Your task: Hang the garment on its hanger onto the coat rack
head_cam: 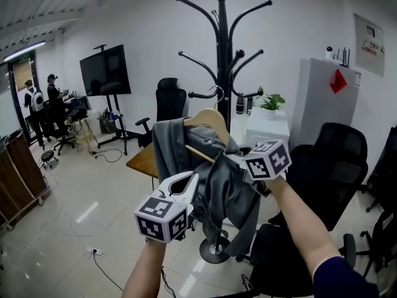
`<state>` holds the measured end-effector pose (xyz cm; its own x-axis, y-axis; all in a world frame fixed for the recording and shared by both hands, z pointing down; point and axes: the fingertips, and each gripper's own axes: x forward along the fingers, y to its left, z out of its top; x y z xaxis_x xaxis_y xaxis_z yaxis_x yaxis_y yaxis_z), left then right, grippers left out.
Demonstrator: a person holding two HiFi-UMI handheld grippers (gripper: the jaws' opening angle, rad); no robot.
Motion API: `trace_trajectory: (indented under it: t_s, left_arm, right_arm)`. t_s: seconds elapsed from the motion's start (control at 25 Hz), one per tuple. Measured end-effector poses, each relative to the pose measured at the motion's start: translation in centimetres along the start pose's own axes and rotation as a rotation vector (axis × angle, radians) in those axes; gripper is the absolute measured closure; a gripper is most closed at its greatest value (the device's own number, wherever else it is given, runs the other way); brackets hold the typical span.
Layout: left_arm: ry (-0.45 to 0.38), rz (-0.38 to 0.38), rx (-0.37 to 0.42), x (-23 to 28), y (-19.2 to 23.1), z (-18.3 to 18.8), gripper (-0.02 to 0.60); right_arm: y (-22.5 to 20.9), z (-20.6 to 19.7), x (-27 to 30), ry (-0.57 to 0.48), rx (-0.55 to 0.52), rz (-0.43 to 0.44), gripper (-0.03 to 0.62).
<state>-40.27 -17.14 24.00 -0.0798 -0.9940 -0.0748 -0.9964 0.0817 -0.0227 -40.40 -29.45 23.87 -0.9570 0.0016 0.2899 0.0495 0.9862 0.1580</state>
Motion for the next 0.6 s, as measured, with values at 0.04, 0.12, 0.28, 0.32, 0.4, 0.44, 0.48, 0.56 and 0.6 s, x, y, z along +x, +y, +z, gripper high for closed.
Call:
trace_trajectory:
  t_s: [0.04, 0.12, 0.28, 0.32, 0.4, 0.44, 0.48, 0.56, 0.6]
  left_arm:
    - [0.000, -0.014, -0.002, 0.6, 0.3, -0.2, 0.578]
    - [0.003, -0.036, -0.010, 1.5, 1.2, -0.7, 0.578]
    - [0.009, -0.066, -0.036, 2.6, 3.4, -1.8, 0.578]
    - [0.012, -0.073, -0.038, 2.8, 3.8, -1.9, 0.578]
    - [0.016, -0.087, -0.035, 3.0, 4.5, -2.0, 0.578]
    - [0.018, -0.092, -0.034, 3.2, 4.9, -2.0, 0.578]
    - [0.020, -0.094, -0.035, 3.4, 5.3, -2.0, 0.578]
    - [0.025, -0.098, -0.042, 3.8, 6.0, -2.2, 0.578]
    - [0.028, -0.102, -0.047, 4.0, 6.3, -2.3, 0.578]
  right_arm:
    - [-0.7, -0.1, 0.7, 0.012, 0.003, -0.007, 0.548]
    - [-1.7, -0.1, 2.3, 0.035, 0.015, -0.017, 0.548]
    - [-3.3, -1.1, 5.2, 0.092, 0.058, -0.027, 0.548]
    - [-3.6, -1.6, 5.7, 0.107, 0.067, -0.031, 0.548]
    - [-4.0, -2.3, 6.4, 0.129, 0.081, -0.044, 0.547]
    - [-4.2, -2.6, 6.7, 0.136, 0.084, -0.051, 0.546]
    - [-4.4, -2.9, 7.0, 0.142, 0.087, -0.057, 0.546]
    - [-4.7, -3.5, 7.5, 0.154, 0.096, -0.062, 0.546]
    - [-4.8, -3.7, 7.7, 0.159, 0.100, -0.066, 0.546]
